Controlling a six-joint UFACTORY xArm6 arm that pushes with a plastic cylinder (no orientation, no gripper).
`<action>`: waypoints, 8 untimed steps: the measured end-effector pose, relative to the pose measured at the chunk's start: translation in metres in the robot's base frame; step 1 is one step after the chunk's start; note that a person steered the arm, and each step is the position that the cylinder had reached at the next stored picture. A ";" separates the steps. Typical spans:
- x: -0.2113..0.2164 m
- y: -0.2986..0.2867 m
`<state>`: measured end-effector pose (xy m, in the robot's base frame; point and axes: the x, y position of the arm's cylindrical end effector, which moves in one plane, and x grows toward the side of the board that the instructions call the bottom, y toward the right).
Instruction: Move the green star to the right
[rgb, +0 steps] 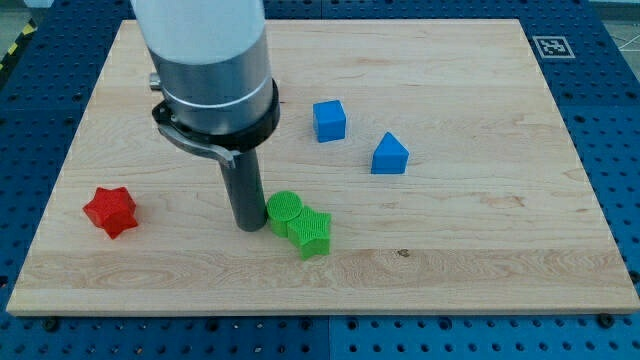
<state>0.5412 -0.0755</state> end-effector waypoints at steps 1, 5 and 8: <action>0.023 0.001; 0.016 0.159; 0.029 0.218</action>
<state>0.5701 0.1429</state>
